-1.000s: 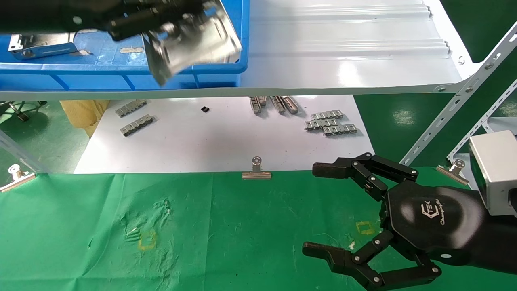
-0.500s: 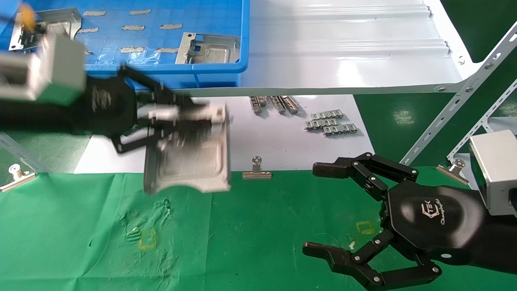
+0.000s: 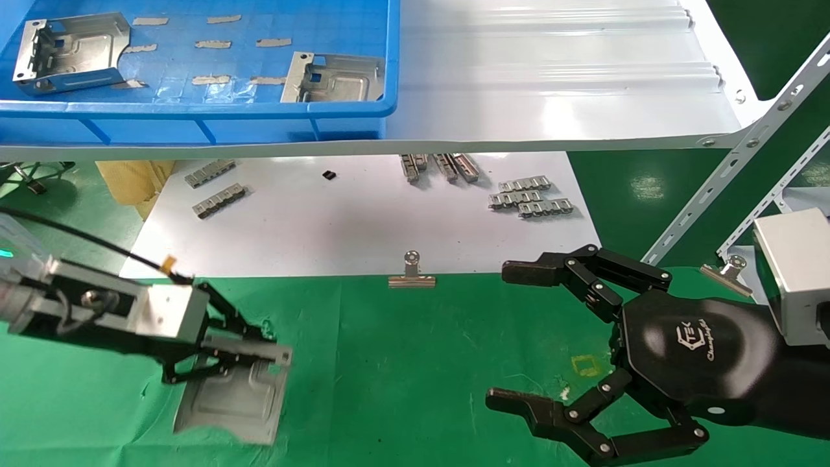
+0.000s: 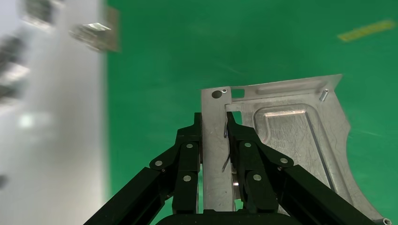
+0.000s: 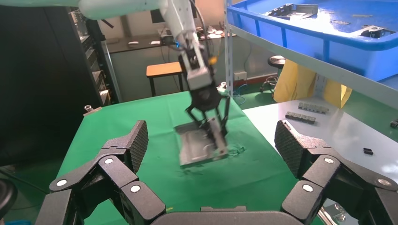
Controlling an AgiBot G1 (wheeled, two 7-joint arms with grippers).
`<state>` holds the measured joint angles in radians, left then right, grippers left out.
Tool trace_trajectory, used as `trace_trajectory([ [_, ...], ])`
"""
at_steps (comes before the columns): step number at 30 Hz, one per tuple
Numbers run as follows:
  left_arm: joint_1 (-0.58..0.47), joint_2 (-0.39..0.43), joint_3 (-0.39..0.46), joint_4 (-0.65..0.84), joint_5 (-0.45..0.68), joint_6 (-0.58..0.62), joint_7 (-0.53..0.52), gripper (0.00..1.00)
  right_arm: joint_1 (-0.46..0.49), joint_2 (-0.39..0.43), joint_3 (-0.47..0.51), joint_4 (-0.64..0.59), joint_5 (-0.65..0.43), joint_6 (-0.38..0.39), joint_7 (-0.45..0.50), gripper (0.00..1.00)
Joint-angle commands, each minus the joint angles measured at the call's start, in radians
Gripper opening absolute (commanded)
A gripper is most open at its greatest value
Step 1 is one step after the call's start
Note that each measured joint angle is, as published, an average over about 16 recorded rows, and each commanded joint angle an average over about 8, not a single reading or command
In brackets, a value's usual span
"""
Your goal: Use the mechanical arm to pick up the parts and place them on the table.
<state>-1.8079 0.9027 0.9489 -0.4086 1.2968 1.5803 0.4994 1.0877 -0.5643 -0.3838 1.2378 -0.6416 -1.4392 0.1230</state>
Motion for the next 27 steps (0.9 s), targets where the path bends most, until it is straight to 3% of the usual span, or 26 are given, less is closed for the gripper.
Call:
trace_trajectory([
  [1,0.008,0.009,0.021,0.030,0.002,-0.001,0.025,0.04,0.000,0.000,0.000,0.000,0.000,0.000,0.000,1.00],
  [9,0.011,0.045,0.047,0.164,0.001,-0.009,0.082,0.98,0.000,0.000,0.000,0.000,0.000,0.000,0.000,1.00],
  [19,-0.012,0.078,0.062,0.263,0.012,-0.022,0.147,1.00,0.000,0.000,0.000,0.000,0.000,0.000,0.000,1.00],
  [27,-0.021,0.064,0.020,0.305,-0.070,0.011,0.112,1.00,0.000,0.000,0.000,0.000,0.000,0.000,0.000,1.00],
])
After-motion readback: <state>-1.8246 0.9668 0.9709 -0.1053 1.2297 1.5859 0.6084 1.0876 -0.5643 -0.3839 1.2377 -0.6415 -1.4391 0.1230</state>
